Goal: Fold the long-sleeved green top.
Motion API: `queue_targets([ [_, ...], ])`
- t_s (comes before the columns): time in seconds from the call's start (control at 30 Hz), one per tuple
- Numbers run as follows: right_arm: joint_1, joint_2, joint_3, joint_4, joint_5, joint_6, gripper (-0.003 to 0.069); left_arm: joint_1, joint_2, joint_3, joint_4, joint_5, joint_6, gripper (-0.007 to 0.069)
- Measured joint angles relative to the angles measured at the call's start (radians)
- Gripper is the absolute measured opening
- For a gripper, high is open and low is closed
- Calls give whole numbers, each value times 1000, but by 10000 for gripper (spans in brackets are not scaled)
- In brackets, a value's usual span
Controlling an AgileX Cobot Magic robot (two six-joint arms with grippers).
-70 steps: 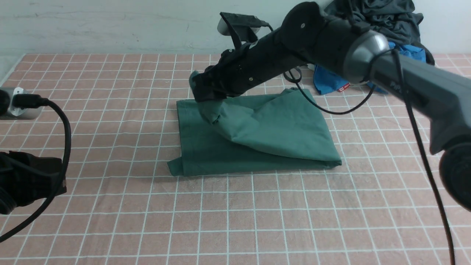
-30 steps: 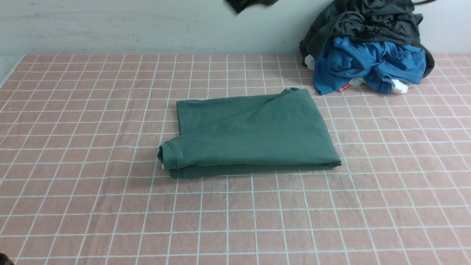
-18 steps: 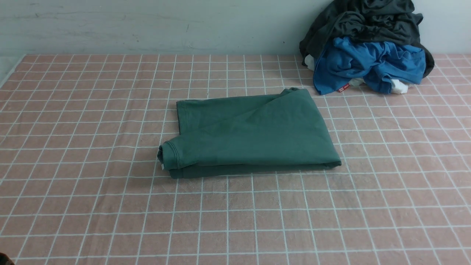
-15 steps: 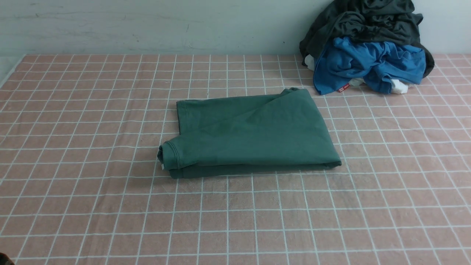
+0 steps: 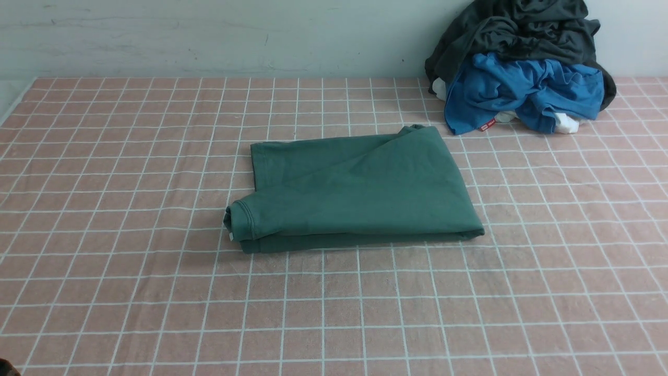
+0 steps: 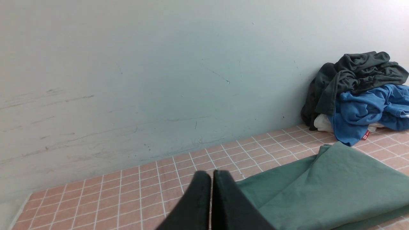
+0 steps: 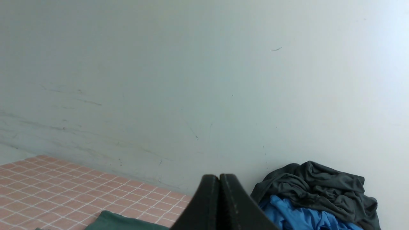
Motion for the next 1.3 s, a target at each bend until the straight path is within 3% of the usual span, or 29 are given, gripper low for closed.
queue_targets([
  [0.43, -13, -102, 120, -131, 335, -12, -10, 0, 0, 0, 0, 0, 0, -3],
  [0.6, -114, -129, 209, -130, 325, 25, -10, 0, 0, 0, 0, 0, 0, -3],
  [0.77, -282, -129, 309, -108, 212, 120, -10, 0, -1, 1, 0, 0, 0, -3],
  [1.03, -310, -129, 310, -119, 247, 328, -10, 0, -1, 1, 0, 0, 0, -3],
  [1.3, -310, -129, 308, -119, 264, 357, -10, 0, -1, 1, 0, 0, 0, -3],
])
